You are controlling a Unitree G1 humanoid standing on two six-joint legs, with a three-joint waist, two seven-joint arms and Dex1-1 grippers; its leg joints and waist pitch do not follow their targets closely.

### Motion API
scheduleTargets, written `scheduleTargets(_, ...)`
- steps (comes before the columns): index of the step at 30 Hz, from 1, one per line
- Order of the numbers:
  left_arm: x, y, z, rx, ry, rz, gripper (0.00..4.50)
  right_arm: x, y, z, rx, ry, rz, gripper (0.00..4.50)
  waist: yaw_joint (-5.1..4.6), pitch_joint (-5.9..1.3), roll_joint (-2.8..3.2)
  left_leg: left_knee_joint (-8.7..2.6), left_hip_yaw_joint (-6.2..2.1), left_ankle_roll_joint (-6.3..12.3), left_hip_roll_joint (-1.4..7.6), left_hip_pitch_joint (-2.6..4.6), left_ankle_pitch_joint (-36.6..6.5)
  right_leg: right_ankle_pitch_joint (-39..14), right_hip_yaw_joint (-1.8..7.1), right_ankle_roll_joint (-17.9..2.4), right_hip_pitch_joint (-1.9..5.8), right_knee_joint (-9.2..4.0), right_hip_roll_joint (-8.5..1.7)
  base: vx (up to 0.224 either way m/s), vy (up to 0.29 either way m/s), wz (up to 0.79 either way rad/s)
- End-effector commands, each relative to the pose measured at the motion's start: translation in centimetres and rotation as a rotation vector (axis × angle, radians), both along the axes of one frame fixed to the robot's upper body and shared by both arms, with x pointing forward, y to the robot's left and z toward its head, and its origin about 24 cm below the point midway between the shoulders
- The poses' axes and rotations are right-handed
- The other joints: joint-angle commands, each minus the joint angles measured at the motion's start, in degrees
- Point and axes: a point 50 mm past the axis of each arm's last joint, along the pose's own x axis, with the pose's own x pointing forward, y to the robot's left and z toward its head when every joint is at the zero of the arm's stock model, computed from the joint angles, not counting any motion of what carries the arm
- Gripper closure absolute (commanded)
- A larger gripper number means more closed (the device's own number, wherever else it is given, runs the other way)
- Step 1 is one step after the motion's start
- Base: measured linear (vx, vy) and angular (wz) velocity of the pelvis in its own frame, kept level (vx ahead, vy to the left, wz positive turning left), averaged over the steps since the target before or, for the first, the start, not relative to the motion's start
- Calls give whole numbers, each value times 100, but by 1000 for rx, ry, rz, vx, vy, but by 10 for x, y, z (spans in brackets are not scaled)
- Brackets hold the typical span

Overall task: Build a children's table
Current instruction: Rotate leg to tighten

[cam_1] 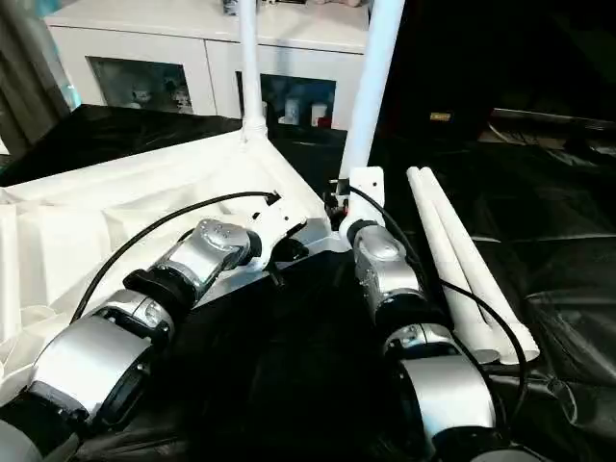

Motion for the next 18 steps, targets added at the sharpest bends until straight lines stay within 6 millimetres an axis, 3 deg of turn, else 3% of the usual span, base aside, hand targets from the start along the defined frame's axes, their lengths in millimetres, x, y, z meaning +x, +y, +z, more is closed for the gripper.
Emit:
scheduleTargets(1,5,-9,10,9,-61,12,450,-29,17,-55,11,252,41,257,-16,-252,52,-509,-289,24,503,109,-1719,-1435,369,-1283,128,-561,-615,0,0,0)
scheduleTargets(5,5,-7,10,6,-55,12,450,-28,19,-53,41,249,61,257,-22,-250,50,-523,-300,-19,507,115,-1850,-1642,376,-1191,111,-583,-611,0,0,0)
scheduleTargets(8,5,-6,11,2,-53,10,450,-26,20,-50,66,234,64,187,-25,-245,52,-529,-303,-22,509,110,-1889,-1661,376,-1186,107,-586,-615,0,0,0)
scheduleTargets(9,5,-5,11,-2,-51,7,450,-25,20,-49,70,231,65,185,-27,-244,32,-526,-305,-3,510,114,-1912,-1734,379,-1188,99,-591,-622,0,0,0)
scheduleTargets(13,5,-5,11,-9,-53,-11,450,-23,21,-45,76,207,84,141,-28,-240,40,-530,-301,10,515,104,-1847,-1720,378,-1176,89,-598,-621,0,0,0)
scheduleTargets(15,4,-5,12,-20,-64,-39,450,-21,23,-38,98,171,116,141,-33,-249,42,-526,-304,34,511,88,-1825,-1686,381,-1182,108,-590,-626,0,0,0)
scheduleTargets(18,2,-4,13,-37,-88,-97,450,-17,24,-28,115,110,181,101,-29,-262,39,-514,-295,125,518,56,-1597,-1361,381,-1267,129,-552,-633,0,0,0)
